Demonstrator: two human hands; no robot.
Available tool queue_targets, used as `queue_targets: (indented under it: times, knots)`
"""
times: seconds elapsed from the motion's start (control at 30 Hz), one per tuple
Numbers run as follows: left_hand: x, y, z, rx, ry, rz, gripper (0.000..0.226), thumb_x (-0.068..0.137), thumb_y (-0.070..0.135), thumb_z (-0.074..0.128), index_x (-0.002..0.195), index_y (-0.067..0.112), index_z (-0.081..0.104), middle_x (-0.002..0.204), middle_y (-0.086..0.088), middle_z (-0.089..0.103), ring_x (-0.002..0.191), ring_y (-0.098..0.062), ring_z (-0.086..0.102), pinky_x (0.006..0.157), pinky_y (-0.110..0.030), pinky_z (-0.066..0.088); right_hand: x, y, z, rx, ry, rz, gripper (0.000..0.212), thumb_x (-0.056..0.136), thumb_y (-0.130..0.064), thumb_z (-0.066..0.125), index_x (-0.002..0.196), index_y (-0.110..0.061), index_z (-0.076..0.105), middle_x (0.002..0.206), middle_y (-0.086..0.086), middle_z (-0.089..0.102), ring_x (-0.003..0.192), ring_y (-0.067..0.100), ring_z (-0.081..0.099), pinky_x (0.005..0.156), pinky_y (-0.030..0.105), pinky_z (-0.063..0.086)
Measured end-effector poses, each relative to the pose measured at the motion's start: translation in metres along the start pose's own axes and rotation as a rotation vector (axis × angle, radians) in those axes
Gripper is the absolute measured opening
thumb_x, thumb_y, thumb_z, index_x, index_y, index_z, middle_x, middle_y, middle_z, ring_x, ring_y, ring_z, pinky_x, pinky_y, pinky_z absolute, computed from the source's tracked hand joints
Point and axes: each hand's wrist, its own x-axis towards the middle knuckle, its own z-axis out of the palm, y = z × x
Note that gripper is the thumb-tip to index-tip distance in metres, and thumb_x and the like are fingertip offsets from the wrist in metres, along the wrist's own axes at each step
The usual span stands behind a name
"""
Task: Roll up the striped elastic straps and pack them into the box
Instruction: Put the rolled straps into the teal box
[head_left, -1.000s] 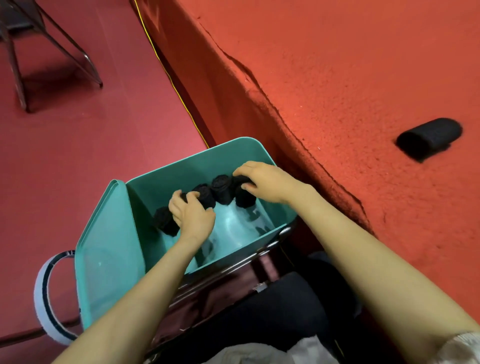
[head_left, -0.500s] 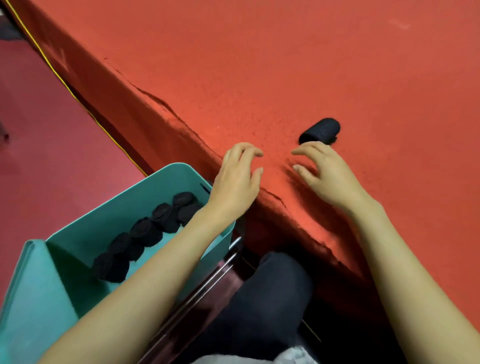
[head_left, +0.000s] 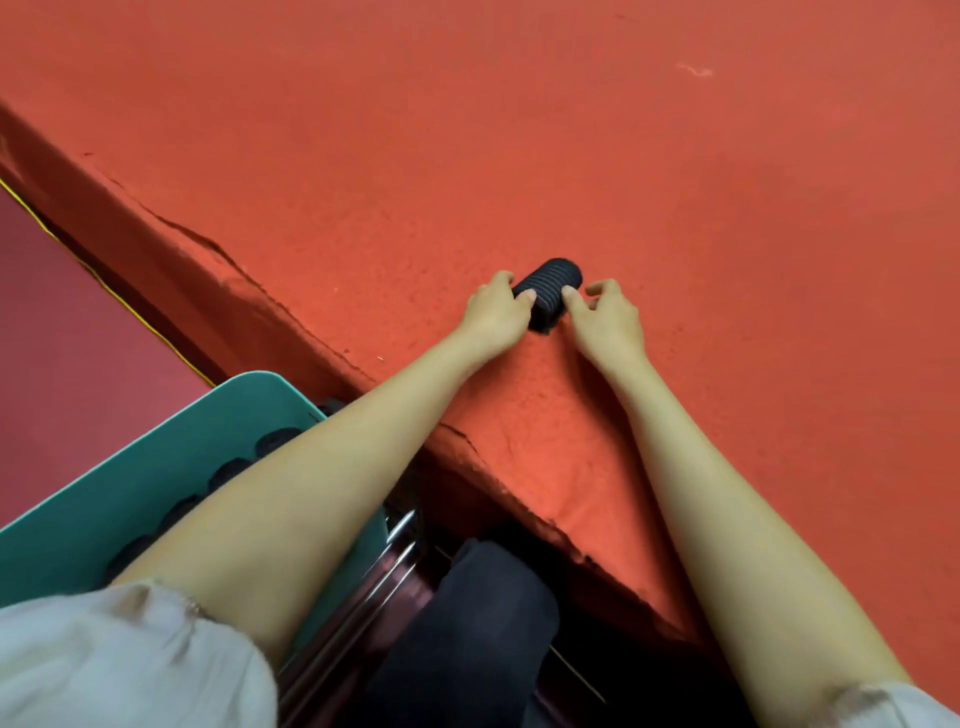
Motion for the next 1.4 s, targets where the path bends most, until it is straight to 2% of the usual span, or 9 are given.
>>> queue_targets:
  times: [0.17, 0.3, 0.43, 0.6, 0.8, 0.9, 1.03, 1.23, 1.4]
  knots:
    - [0.006, 0.01, 0.004, -0.245, 0.023, -0.112, 0.045, 0.086, 0.019, 0.062, 0.126, 0.005, 0.047, 0.122, -0.013, 0.056, 0.112, -0.027, 0.055, 0.093, -0.033, 0.045, 0.012, -0.009, 0.01, 0.15, -0.038, 0.077, 0.042, 0.095, -0.041, 0.051, 0.119, -0.006, 0.053, 0.119, 0.013, 0.062, 0.112, 0.028, 0.057, 0.085, 0.031, 0.04]
    - [-0.006, 0.005, -0.002, -0.306, -0.079, -0.098, 0.012, 0.08, 0.017, 0.065, 0.083, 0.018, 0.053, 0.098, -0.008, 0.062, 0.087, -0.02, 0.062, 0.08, -0.037, 0.054, -0.001, -0.007, 0.009, 0.407, -0.101, 0.047, 0.03, 0.091, -0.031, 0.062, 0.111, -0.01, 0.057, 0.101, 0.005, 0.062, 0.086, 0.016, 0.058, 0.069, 0.026, 0.041]
    - [-0.031, -0.017, -0.018, -0.523, -0.131, -0.137, 0.021, 0.085, 0.014, 0.063, 0.104, 0.016, 0.055, 0.097, -0.004, 0.064, 0.083, -0.011, 0.061, 0.073, -0.029, 0.052, -0.022, -0.01, 0.001, 0.589, -0.288, 0.023, 0.026, 0.087, -0.019, 0.069, 0.107, -0.013, 0.054, 0.089, 0.003, 0.062, 0.076, 0.013, 0.061, 0.071, 0.026, 0.048]
    - [-0.082, -0.05, -0.054, -0.551, -0.081, -0.034, 0.025, 0.094, 0.013, 0.054, 0.119, 0.018, 0.054, 0.103, 0.003, 0.063, 0.088, -0.001, 0.059, 0.072, -0.011, 0.045, -0.057, -0.028, 0.001, 0.581, -0.56, -0.108, 0.053, 0.084, -0.008, 0.07, 0.129, -0.018, 0.045, 0.092, 0.004, 0.06, 0.082, 0.01, 0.061, 0.072, 0.019, 0.05]
    - [-0.14, -0.094, -0.095, -0.496, 0.047, 0.044, 0.04, 0.087, 0.025, 0.064, 0.125, 0.025, 0.05, 0.12, -0.001, 0.06, 0.104, -0.01, 0.06, 0.094, -0.023, 0.045, -0.097, -0.069, 0.026, 0.397, -0.724, -0.429, 0.063, 0.081, -0.005, 0.073, 0.135, -0.022, 0.047, 0.119, 0.007, 0.06, 0.092, 0.013, 0.061, 0.085, 0.023, 0.051]
    - [-0.163, -0.111, -0.115, -0.435, 0.152, 0.036, 0.046, 0.082, 0.04, 0.067, 0.123, 0.037, 0.047, 0.119, 0.008, 0.06, 0.106, -0.009, 0.059, 0.095, -0.029, 0.046, -0.114, -0.09, 0.05, 0.338, -0.802, -0.53, 0.059, 0.08, -0.003, 0.073, 0.131, -0.02, 0.05, 0.113, -0.003, 0.061, 0.092, 0.012, 0.061, 0.085, 0.026, 0.052]
    - [-0.183, -0.138, -0.134, -0.294, 0.269, -0.055, 0.032, 0.088, 0.029, 0.064, 0.117, 0.03, 0.051, 0.109, 0.007, 0.062, 0.096, -0.016, 0.061, 0.086, -0.032, 0.049, -0.136, -0.109, 0.092, 0.215, -0.865, -0.629, 0.06, 0.077, 0.0, 0.073, 0.13, -0.02, 0.052, 0.103, -0.018, 0.057, 0.09, 0.001, 0.058, 0.09, 0.026, 0.05]
    - [-0.197, -0.192, -0.13, -0.34, 0.208, -0.377, 0.041, 0.071, 0.002, 0.073, 0.101, 0.016, 0.048, 0.092, 0.0, 0.056, 0.085, -0.02, 0.054, 0.063, -0.027, 0.041, -0.164, -0.113, 0.153, -0.101, -1.007, -0.729, 0.051, 0.07, -0.007, 0.078, 0.117, -0.014, 0.057, 0.098, -0.004, 0.062, 0.082, 0.009, 0.054, 0.079, 0.024, 0.045]
    - [-0.194, -0.228, -0.112, -0.354, 0.273, -0.542, 0.046, 0.057, 0.012, 0.076, 0.089, 0.025, 0.047, 0.111, -0.016, 0.055, 0.092, -0.029, 0.059, 0.062, -0.028, 0.045, -0.171, -0.112, 0.19, -0.288, -1.072, -0.813, 0.043, 0.074, -0.01, 0.075, 0.112, -0.01, 0.056, 0.093, 0.0, 0.057, 0.082, 0.017, 0.049, 0.058, 0.014, 0.033]
